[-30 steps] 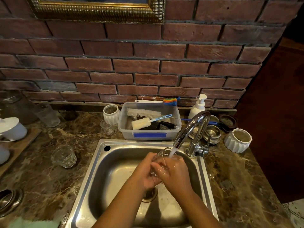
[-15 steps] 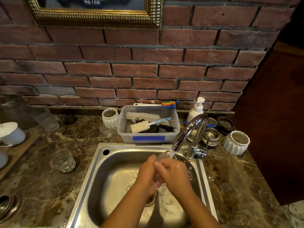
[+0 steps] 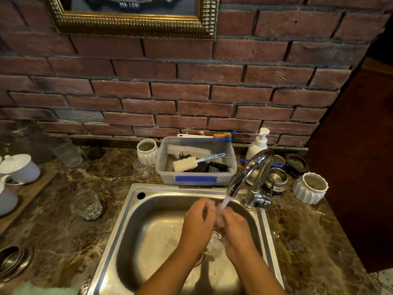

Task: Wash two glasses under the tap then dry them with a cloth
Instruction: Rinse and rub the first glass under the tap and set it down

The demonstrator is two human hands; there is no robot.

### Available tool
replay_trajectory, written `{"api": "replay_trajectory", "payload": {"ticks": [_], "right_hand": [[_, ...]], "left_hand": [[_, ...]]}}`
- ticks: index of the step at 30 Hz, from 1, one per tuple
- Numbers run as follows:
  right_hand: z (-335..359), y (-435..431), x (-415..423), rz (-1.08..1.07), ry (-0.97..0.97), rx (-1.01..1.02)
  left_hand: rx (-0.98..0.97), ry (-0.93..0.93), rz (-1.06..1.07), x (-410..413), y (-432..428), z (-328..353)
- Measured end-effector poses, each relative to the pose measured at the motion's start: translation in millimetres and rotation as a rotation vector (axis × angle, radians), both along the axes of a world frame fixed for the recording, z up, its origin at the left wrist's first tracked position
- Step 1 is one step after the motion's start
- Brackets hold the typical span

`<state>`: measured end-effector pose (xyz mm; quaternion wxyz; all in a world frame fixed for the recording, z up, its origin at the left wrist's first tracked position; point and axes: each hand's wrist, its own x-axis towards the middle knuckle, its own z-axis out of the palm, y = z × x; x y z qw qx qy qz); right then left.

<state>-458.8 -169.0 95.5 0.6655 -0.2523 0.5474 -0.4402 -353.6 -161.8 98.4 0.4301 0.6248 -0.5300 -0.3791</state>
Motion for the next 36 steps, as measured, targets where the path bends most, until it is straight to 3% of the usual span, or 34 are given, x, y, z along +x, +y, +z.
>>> {"api": "replay_trajectory", "payload": {"ticks": [2, 4, 6, 7, 10, 14, 15, 17, 19, 21, 23, 24, 26, 28, 30, 33, 34, 36], "right_hand": [[0.0, 0.4, 2.8, 0.092, 0.343, -0.270], [-10.3, 0.9, 2.2, 0.255, 0.803, -0.557], [-19.5, 0.9, -0.6, 0.370, 1.161, -0.720], [-19.5, 1.5, -0.3, 0.356, 1.147, -0.739], [1.4, 6.2, 7.9, 0.141, 0.690, -0.569], [11.5, 1.2, 12.2, -0.051, -0.185, 0.139], [9.6, 0.0, 8.9, -0.070, -0.297, 0.223], [8.9, -2.4, 4.7, -0.040, -0.293, 0.202], [10.1, -2.8, 6.8, -0.021, -0.062, 0.017], [14.8, -1.7, 11.2, 0.004, 0.309, -0.258], [3.4, 1.9, 11.7, 0.154, 0.745, -0.580], [-0.4, 3.4, 10.2, 0.250, 0.938, -0.707], [-6.8, 3.9, 9.3, 0.319, 1.058, -0.793], [1.0, 4.8, 11.6, 0.252, 0.817, -0.629], [10.0, 4.2, 15.9, 0.135, 0.392, -0.270], [19.2, 5.1, 10.5, -0.007, -0.310, 0.176], [20.9, 3.6, 7.2, -0.036, -0.386, 0.211], [18.6, 1.0, 6.1, 0.013, -0.211, 0.117]], "left_hand": [[0.351, 0.395, 0.159, -3.7, -5.8, 17.6], [0.674, 0.804, 0.218, 0.7, -7.0, 29.4], [0.745, 0.998, 0.196, 5.4, -5.1, 36.0], [0.718, 0.999, 0.205, 5.2, -4.8, 34.7], [0.456, 0.644, 0.293, -4.4, -6.0, 20.6], [-0.116, -0.148, 0.119, 2.2, -3.8, -2.4], [-0.196, -0.283, 0.030, 6.3, -3.3, -6.1], [-0.241, -0.320, -0.072, 8.6, -3.5, -7.9], [-0.107, -0.115, 0.008, 3.0, -3.7, 2.4], [0.245, 0.314, 0.178, -2.6, -6.0, 16.3], [0.584, 0.809, 0.263, -0.3, -7.9, 28.0], [0.675, 0.970, 0.276, 3.2, -7.7, 32.3], [0.709, 1.015, 0.291, 7.0, -8.2, 30.6], [0.583, 0.787, 0.344, 2.2, -8.6, 21.9], [0.285, 0.388, 0.332, -0.7, -8.2, 9.9], [-0.112, -0.188, 0.092, 11.0, -5.3, -2.8], [-0.172, -0.259, 0.026, 14.7, -5.2, -5.9], [-0.151, -0.182, 0.016, 14.4, -6.4, -5.5]]}}
